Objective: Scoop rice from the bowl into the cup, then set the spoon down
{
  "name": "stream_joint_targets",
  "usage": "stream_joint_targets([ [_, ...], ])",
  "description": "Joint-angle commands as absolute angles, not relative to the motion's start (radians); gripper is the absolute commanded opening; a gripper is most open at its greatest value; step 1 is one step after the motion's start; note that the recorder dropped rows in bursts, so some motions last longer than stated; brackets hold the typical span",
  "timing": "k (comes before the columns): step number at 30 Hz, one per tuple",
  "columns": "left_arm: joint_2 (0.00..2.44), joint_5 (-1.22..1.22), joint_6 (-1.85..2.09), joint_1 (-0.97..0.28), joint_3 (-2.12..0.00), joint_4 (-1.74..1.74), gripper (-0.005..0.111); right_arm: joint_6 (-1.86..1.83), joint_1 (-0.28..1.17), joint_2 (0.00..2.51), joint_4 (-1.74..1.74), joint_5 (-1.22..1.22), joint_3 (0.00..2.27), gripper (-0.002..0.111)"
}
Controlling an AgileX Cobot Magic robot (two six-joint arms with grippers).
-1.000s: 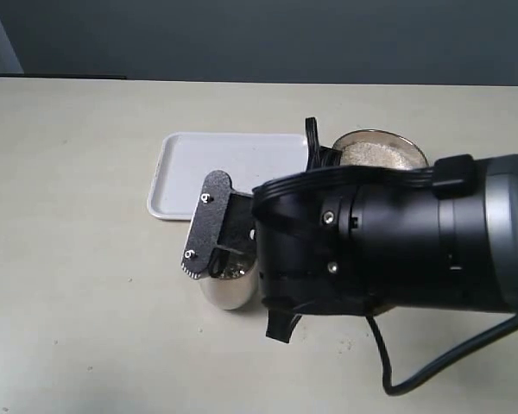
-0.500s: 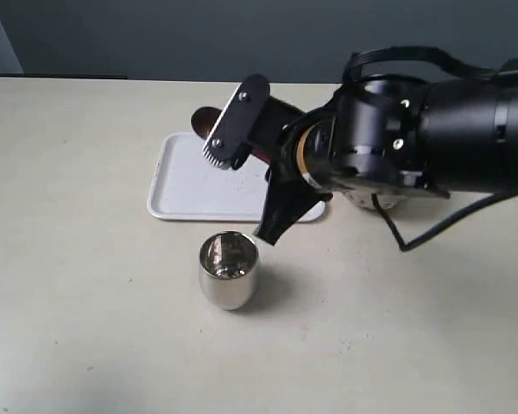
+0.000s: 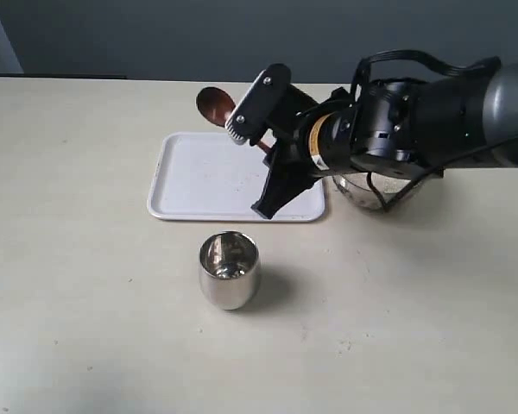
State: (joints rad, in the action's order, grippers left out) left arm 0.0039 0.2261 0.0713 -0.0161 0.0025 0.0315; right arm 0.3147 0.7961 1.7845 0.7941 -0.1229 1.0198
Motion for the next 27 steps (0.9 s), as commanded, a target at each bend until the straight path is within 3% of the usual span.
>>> stream_joint_targets([
  [1,0.0,0.217,0.067,-0.022,0.0,0.032,0.0,0.316,0.791,1.83,0.796,-0.041,1.023,-0.001],
  [11,0.0,0.217,0.067,-0.022,0.0,0.032,0.0,0.316,0.791,1.849,0.809,-0.113,1.023,-0.001],
  [17,0.0,0.217,0.067,-0.022,0.0,0.032,0.0,0.316,0.799,1.781,0.785,-0.367,1.023,-0.001],
  [24,0.0,0.217,0.067,-0.022,0.0,0.032,0.0,0.229,0.999,1.618,0.723,-0.746,1.012,-0.001],
  [27,0.0,0.217,0.067,-0.022,0.0,0.032,0.0,0.229,1.107,1.593,0.723,-0.794,0.972,-0.001],
])
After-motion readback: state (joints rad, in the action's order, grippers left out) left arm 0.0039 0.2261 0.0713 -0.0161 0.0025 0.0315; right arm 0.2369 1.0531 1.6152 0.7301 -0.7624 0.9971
